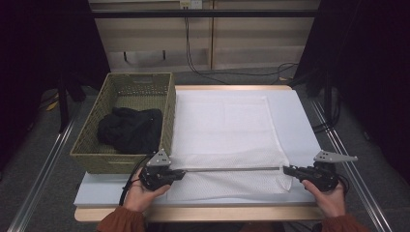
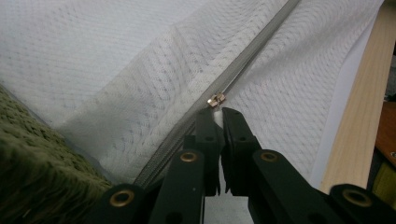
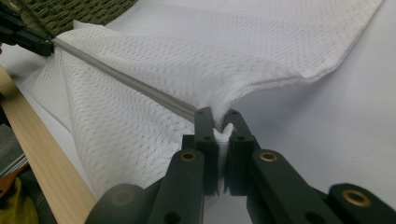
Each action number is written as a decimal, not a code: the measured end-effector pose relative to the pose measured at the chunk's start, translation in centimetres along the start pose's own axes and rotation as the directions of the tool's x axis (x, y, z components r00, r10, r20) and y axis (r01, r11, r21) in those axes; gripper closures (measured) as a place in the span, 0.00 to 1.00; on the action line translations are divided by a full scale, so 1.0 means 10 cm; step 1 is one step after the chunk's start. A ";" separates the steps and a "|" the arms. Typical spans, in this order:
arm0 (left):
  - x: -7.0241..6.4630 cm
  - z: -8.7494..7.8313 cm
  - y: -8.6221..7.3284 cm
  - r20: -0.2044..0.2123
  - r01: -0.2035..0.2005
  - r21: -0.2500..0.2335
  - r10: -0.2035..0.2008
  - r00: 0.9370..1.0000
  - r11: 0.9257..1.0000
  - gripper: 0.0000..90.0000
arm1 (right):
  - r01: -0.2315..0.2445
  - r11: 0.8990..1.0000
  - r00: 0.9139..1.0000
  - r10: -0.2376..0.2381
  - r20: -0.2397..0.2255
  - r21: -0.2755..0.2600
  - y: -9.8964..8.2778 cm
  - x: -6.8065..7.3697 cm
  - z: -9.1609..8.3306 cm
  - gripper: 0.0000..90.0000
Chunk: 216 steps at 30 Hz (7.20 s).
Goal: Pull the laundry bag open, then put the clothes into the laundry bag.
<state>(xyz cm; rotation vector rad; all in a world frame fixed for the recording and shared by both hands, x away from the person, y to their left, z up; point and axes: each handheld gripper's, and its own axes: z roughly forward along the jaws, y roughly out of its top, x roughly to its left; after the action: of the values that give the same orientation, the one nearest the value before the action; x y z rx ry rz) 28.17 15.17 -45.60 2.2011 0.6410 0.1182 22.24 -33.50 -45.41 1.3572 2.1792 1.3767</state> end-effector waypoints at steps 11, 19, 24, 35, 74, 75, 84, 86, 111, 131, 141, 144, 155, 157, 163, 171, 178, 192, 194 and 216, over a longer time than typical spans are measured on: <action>0.02 -0.05 -0.04 -0.002 0.015 0.009 -0.015 1.000 1.000 0.96 | -0.007 1.000 1.000 0.007 0.002 0.006 -0.01 0.00 0.00 0.96; 0.01 -0.09 -0.08 -0.006 0.015 0.005 -0.015 1.000 1.000 0.96 | -0.005 1.000 1.000 0.005 0.008 0.011 -0.01 0.00 0.00 0.96; 0.05 -0.13 -0.12 -0.015 0.031 0.004 -0.031 0.999 1.000 0.96 | -0.001 1.000 1.000 0.001 0.004 0.008 -0.01 -0.02 0.00 0.96; 0.03 -0.17 -0.13 -0.016 0.031 0.000 -0.031 0.999 1.000 0.96 | 0.003 1.000 1.000 -0.003 0.009 0.012 -0.01 0.00 -0.01 0.96; 0.10 -0.34 -0.27 -0.052 0.068 -0.013 -0.069 0.996 0.998 0.96 | 0.001 1.000 1.000 -0.001 0.017 0.031 -0.04 -0.02 0.01 0.96; 0.09 -0.35 -0.26 -0.055 0.068 -0.009 -0.068 0.996 0.998 0.96 | -0.002 1.000 1.000 0.001 0.014 0.030 -0.05 -0.03 0.01 0.96; 0.11 -0.36 -0.29 -0.061 0.076 0.000 -0.076 0.995 0.997 0.96 | -0.003 0.999 1.000 0.002 0.017 0.038 -0.07 -0.02 0.00 0.96; 0.10 -0.36 -0.29 -0.063 0.073 -0.002 -0.073 0.995 0.997 0.96 | -0.007 0.999 1.000 0.007 0.018 0.042 -0.07 -0.02 0.00 0.96; 0.15 -0.31 -0.38 -0.077 0.105 0.037 -0.102 0.992 0.994 0.95 | 0.009 0.997 1.000 -0.011 0.023 0.076 -0.12 -0.04 0.04 0.96; -0.04 -0.37 -0.34 -0.099 0.074 -0.126 -0.087 0.991 0.989 0.47 | 0.034 0.999 0.999 -0.035 0.039 0.036 -0.05 -0.01 0.06 0.46; -0.14 -0.38 -0.35 -0.100 0.052 -0.205 -0.073 0.992 0.977 0.30 | 0.084 0.996 0.996 -0.084 0.009 0.010 0.11 0.10 0.15 0.38; -0.14 -0.37 -0.34 -0.093 0.055 -0.218 -0.077 0.993 0.974 0.26 | 0.100 0.995 0.995 -0.100 -0.006 0.024 0.15 0.15 0.23 0.37; -0.17 -0.29 -0.28 -0.094 0.015 -0.217 -0.037 0.995 0.976 0.23 | 0.162 0.985 0.982 -0.155 -0.108 0.063 0.36 0.36 0.64 0.34; -0.18 -0.28 -0.28 -0.092 0.016 -0.222 -0.038 0.995 0.975 0.23 | 0.173 0.983 0.979 -0.164 -0.123 0.067 0.40 0.41 0.72 0.35; -0.19 -0.29 -0.28 -0.078 0.017 -0.228 -0.036 0.996 0.973 0.22 | 0.211 0.973 0.964 -0.191 -0.183 0.096 0.50 0.53 0.98 0.37; -0.17 -0.29 -0.27 -0.061 0.022 -0.229 -0.037 0.997 0.973 0.22 | 0.267 0.953 0.937 -0.221 -0.272 0.146 0.61 0.72 1.29 0.54; -0.20 -0.26 -0.25 -0.057 0.009 -0.217 -0.021 0.998 0.976 0.22 | 0.336 0.922 0.918 -0.275 -0.286 0.190 0.55 0.78 1.47 0.55; -0.23 -0.29 -0.27 -0.079 -0.002 -0.196 -0.013 0.997 0.981 0.23 | 0.425 0.882 0.886 -0.359 -0.293 0.204 0.44 0.84 1.61 0.53; -0.23 -0.29 -0.27 -0.074 -0.003 -0.197 -0.012 0.997 0.980 0.23 | 0.423 0.884 0.886 -0.357 -0.295 0.201 0.44 0.83 1.61 0.55; -0.23 -0.27 -0.27 -0.070 -0.006 -0.172 -0.006 0.998 0.985 0.25 | 0.370 0.907 0.914 -0.315 -0.257 0.203 0.55 0.78 1.58 1.00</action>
<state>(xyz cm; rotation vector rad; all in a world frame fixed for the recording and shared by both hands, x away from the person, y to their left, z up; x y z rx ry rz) 24.34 17.37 -45.53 2.0380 0.6450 0.2435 30.73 -17.24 -47.30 0.8527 2.6538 1.1956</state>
